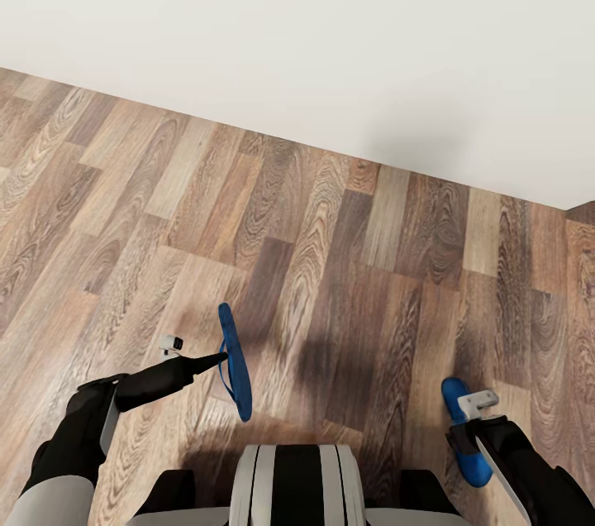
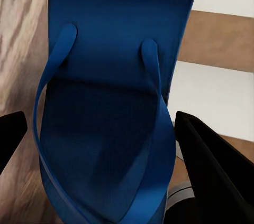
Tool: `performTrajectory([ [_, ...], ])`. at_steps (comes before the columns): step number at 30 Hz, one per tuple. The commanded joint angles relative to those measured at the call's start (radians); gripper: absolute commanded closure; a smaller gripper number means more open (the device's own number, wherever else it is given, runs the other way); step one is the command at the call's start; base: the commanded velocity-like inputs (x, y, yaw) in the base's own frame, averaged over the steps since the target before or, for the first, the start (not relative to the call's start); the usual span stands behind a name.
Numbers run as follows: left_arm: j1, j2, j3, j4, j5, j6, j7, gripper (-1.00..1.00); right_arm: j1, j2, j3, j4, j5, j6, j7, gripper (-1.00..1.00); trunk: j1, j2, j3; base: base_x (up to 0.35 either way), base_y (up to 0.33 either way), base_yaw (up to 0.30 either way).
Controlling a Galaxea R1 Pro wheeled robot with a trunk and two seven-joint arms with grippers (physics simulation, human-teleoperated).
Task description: In the bedroom, move the book from the bed onto either nightstand, and place the two sandals side by side next to the bed.
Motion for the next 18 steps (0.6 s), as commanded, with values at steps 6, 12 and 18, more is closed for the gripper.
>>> performTrajectory([
  [6, 0.000, -0.002, 0.002, 0.000, -0.007, 0.008, -0.007, 1.00, -0.001, -0.001, 0.004, -0.001, 0.005, 0.005, 0.002, -1.00, 0.000, 0.000, 0.000, 0.000, -0.047, 0.000],
  [12, 0.000, -0.002, 0.002, 0.000, -0.008, 0.008, -0.007, 1.00, -0.001, -0.001, 0.004, -0.001, 0.005, 0.005, 0.002, -1.00, 0.000, 0.000, 0.000, 0.000, -0.005, 0.000],
  [18, 0.000, -0.002, 0.002, 0.000, -0.009, 0.008, -0.007, 1.00, -0.001, -0.001, 0.004, -0.001, 0.005, 0.005, 0.002, -1.00, 0.000, 0.000, 0.000, 0.000, 0.000, 0.000],
])
